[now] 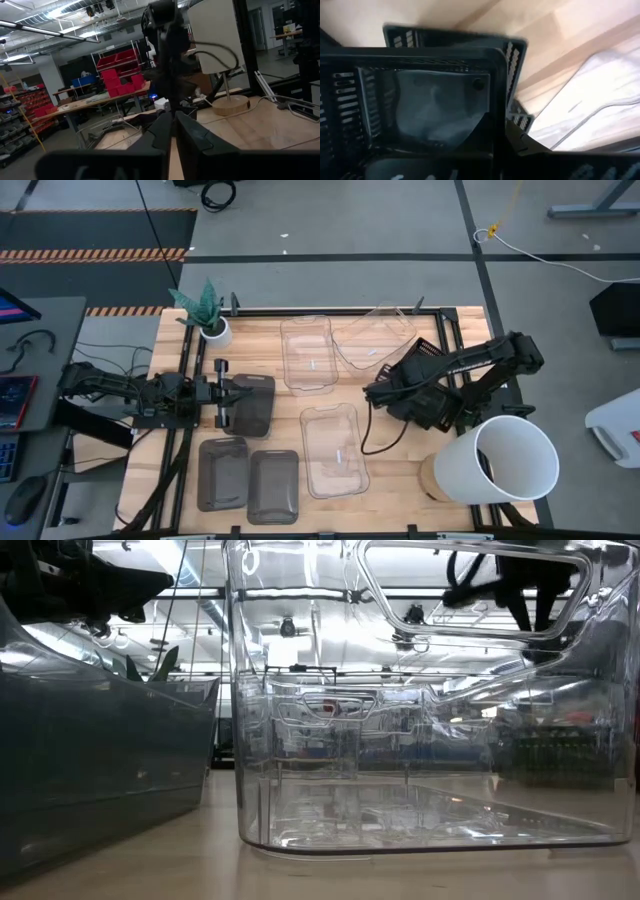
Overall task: Stack baskets by color
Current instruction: Stack the bottom black bin on the middle black bin
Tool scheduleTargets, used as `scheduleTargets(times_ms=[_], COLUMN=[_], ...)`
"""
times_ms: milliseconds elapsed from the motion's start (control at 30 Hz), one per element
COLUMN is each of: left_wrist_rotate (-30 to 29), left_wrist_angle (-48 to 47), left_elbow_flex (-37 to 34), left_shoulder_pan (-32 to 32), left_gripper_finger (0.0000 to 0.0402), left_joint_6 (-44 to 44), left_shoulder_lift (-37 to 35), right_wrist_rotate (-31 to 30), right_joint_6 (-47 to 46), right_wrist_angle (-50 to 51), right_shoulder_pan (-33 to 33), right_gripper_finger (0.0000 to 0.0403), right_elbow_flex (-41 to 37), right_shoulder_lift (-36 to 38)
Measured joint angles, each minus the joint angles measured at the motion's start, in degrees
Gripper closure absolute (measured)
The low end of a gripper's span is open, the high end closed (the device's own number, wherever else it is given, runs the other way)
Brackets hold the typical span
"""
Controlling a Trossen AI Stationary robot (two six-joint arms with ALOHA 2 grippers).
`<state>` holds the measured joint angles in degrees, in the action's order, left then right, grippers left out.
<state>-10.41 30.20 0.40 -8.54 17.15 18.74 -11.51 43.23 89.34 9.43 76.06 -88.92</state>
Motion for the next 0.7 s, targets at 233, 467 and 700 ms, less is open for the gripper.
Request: scheduleTargets(times_ms=[233,467,700], left_wrist_rotate=[0.00,0.01,0.01], left_wrist_angle=[0.00,0.00,0.01], left_elbow_flex=[0.00,-0.01,-0.01], left_shoulder_pan=[0.00,0.00,0.00], left_gripper_finger=[0.0367,0.0373,0.0365], left_joint_6=[-0.02,-0.01,-0.01], left_shoulder_lift=[0.00,0.00,0.00], right_wrist_rotate=[0.74,2.87,5.10], right_joint_6=[2.03,4.27,4.51], right_wrist_angle=[-4.96,-10.41,-16.38], right_shoulder_pan=[-4.00,-7.62,-10.88], right_gripper_finger=[0.0400,0.0400,0.0400], right_elbow_flex=[-4.54,-7.24,-12.14], right_shoulder_lift=[0.00,0.00,0.00])
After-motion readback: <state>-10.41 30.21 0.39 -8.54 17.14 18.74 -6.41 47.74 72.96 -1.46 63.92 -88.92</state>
